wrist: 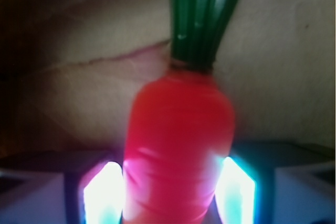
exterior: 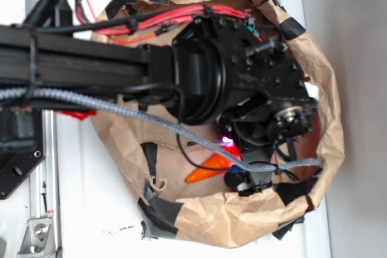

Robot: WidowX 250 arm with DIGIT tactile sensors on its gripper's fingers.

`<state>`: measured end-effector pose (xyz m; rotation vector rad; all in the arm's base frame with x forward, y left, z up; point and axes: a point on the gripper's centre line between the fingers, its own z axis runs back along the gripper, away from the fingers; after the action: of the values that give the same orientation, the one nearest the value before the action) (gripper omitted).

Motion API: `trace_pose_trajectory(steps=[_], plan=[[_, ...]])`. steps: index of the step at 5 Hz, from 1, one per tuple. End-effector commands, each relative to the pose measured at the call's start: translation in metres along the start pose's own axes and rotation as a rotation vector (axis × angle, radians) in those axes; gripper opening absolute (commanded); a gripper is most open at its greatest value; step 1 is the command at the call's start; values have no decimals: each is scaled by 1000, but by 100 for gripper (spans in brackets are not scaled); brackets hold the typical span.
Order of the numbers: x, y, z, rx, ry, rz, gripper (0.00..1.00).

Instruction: Grab the carrot.

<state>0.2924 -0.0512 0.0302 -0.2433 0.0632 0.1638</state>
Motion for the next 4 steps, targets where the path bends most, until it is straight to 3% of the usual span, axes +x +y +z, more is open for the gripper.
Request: trace_pose_trajectory(steps=[1,2,3,4], plan=[[-4,-1,47,144,-163,-115,0],[-17,14,101,164,-228,-152,0],[-29,22,154,175,-242,-175,0],[-40,17,188,184,-238,-183,0]])
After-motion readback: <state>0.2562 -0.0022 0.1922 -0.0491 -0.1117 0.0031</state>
